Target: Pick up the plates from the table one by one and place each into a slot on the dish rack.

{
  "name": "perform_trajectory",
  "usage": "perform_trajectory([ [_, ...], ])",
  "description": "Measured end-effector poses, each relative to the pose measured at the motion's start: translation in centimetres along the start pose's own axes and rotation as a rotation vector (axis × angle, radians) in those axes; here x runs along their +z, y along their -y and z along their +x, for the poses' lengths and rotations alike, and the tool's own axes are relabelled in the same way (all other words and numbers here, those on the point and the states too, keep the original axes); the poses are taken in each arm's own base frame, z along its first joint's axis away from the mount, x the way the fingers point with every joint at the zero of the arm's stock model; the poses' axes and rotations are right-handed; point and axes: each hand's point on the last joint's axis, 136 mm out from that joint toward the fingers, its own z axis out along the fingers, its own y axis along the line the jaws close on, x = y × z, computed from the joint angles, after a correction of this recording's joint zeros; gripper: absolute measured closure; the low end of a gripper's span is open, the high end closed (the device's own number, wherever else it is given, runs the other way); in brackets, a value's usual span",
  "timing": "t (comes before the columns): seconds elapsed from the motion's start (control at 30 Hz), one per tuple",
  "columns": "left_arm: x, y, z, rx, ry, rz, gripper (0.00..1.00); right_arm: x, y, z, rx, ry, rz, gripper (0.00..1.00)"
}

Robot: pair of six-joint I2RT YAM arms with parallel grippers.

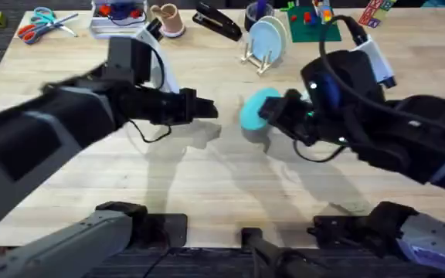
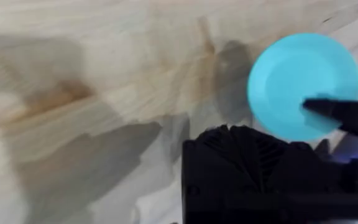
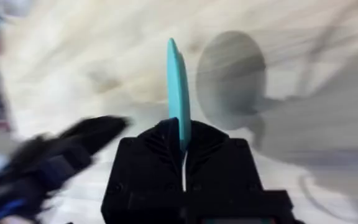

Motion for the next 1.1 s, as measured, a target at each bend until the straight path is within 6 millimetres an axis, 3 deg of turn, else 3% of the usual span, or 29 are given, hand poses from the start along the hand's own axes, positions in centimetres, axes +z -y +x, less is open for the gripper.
perform_trajectory([
  [0.1,-1.9,0.2,-0.3,0.038,-0.020,-0.084,0.961,-0.9,2.2,-0.6,-0.060,-0.014,0.094,0.970],
  [0.2,-3.9,0.6,-1.0,0.091,-0.032,-0.162,0.961,-2.2,2.6,-1.7,-0.137,-0.019,0.145,0.970],
  [0.57,-9.1,2.3,-3.3,0.197,-0.047,-0.319,0.961,-8.7,-1.3,-8.7,-0.515,0.081,0.140,0.971],
  [0.8,-11.4,3.4,-3.9,0.213,-0.050,-0.361,0.959,-12.3,-3.8,-11.6,-0.735,0.164,0.121,0.971],
  [0.87,-12.0,3.4,-4.2,0.220,-0.046,-0.390,0.832,-13.2,-4.5,-12.3,-0.785,0.178,0.123,0.971],
  [1.03,-13.2,3.3,-4.6,0.227,-0.035,-0.446,0.070,-14.3,-5.9,-13.5,-0.905,0.172,0.146,0.972],
  [1.1,-13.4,3.2,-4.6,0.226,-0.038,-0.457,0.012,-14.3,-6.5,-14.0,-0.949,0.162,0.155,0.972],
])
